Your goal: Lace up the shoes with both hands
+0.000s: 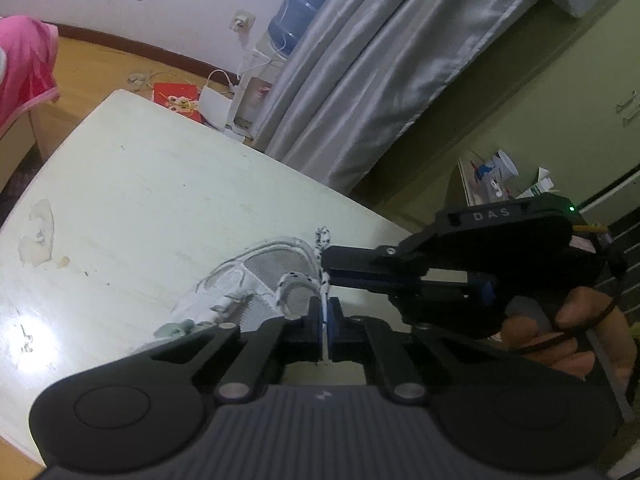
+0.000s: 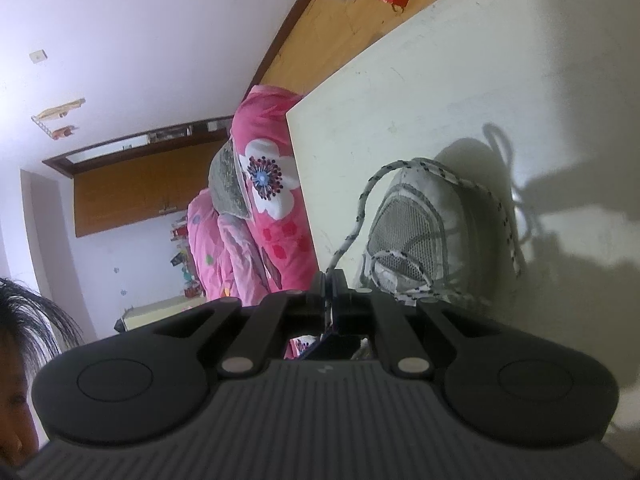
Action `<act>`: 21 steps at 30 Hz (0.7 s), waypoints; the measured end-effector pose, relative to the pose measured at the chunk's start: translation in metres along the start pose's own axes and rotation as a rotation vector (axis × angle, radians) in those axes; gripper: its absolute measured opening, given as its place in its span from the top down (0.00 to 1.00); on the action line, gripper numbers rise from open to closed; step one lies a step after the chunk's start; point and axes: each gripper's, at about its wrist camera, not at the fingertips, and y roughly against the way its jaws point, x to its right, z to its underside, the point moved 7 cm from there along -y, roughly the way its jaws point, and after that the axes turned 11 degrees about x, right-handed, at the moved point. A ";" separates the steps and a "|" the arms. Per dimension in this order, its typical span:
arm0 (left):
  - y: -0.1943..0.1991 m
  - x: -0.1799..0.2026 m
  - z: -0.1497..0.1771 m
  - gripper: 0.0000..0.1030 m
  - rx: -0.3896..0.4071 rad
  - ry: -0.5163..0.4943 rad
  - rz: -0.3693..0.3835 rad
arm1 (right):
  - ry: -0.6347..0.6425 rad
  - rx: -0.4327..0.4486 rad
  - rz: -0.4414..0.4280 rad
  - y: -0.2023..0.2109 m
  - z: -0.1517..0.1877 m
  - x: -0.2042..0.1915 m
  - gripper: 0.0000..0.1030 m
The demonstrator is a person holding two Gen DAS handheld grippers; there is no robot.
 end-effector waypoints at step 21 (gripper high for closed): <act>0.013 -0.003 -0.009 0.98 -0.071 -0.269 0.129 | -0.060 0.120 0.002 -0.009 0.036 -0.005 0.94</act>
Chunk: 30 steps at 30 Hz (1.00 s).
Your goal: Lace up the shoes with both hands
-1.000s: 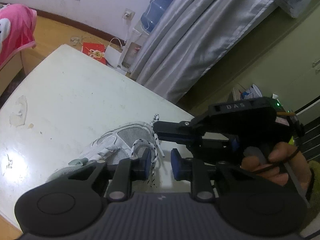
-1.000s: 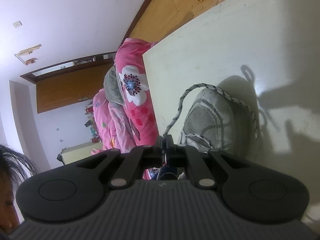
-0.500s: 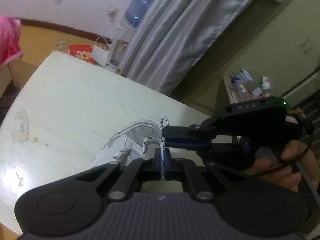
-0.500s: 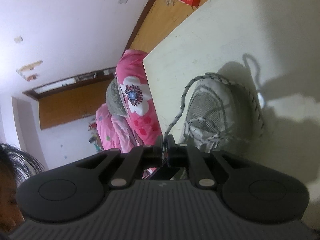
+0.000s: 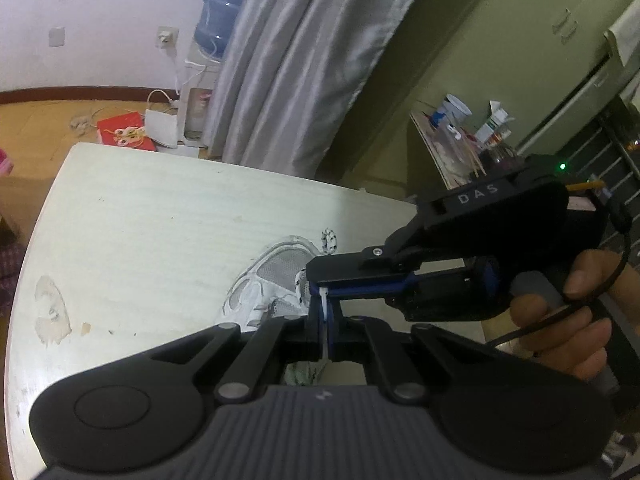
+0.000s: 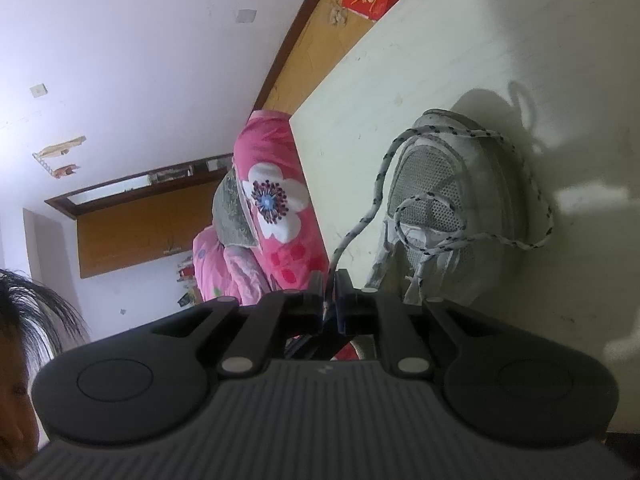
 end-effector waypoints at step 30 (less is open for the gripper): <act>-0.048 -0.011 0.005 0.76 -0.247 -0.314 -0.244 | 0.259 0.070 0.133 -0.029 -0.026 -0.002 0.97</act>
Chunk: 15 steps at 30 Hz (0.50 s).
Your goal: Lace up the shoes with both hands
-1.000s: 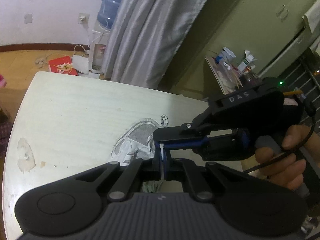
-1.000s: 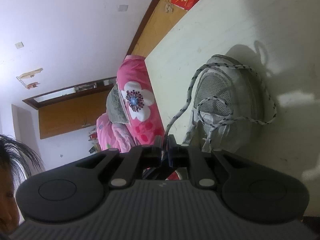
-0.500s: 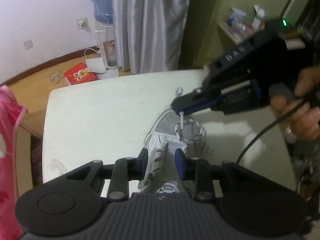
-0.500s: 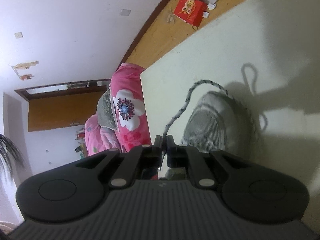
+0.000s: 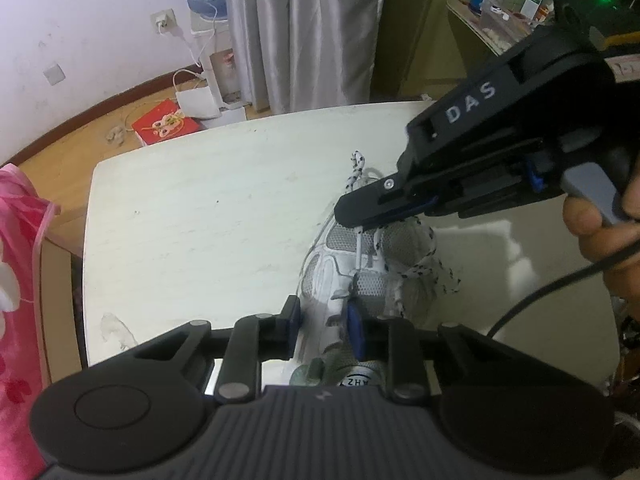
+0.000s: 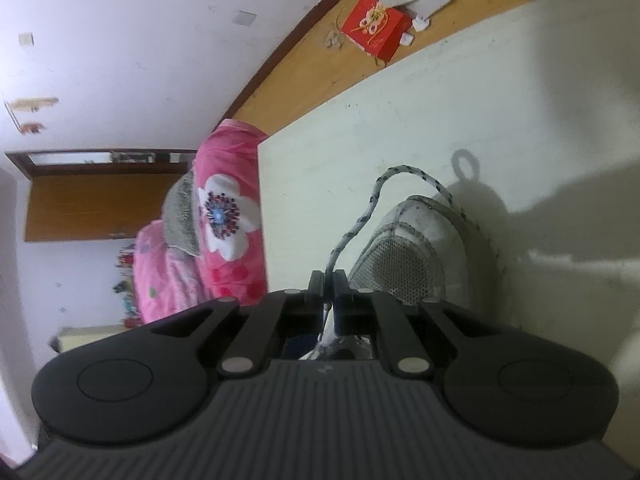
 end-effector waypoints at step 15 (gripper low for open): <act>0.003 -0.006 0.006 0.79 0.074 0.094 -0.006 | -0.013 0.099 0.080 0.001 0.009 0.007 0.97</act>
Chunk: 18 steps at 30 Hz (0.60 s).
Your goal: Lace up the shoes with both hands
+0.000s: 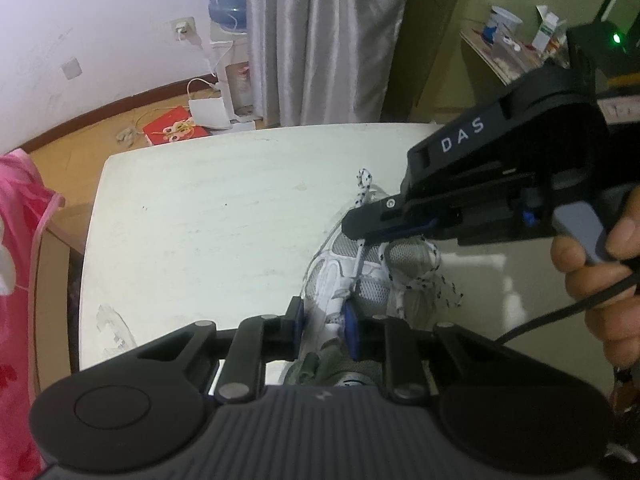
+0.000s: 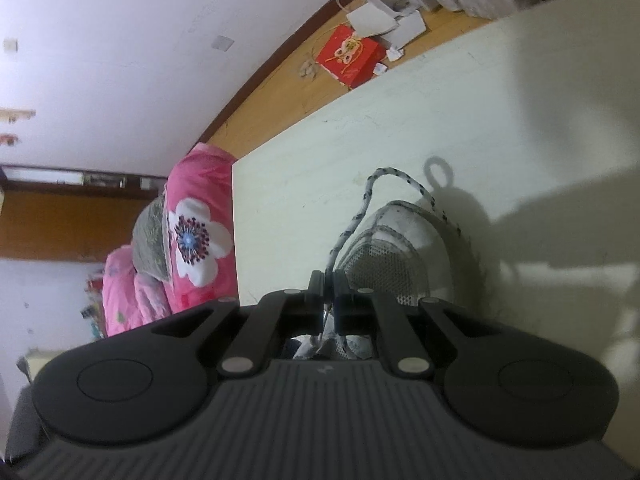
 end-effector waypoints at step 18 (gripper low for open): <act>0.006 0.002 0.008 0.79 0.065 0.018 -0.003 | -0.197 0.043 -0.037 0.007 0.011 0.011 0.97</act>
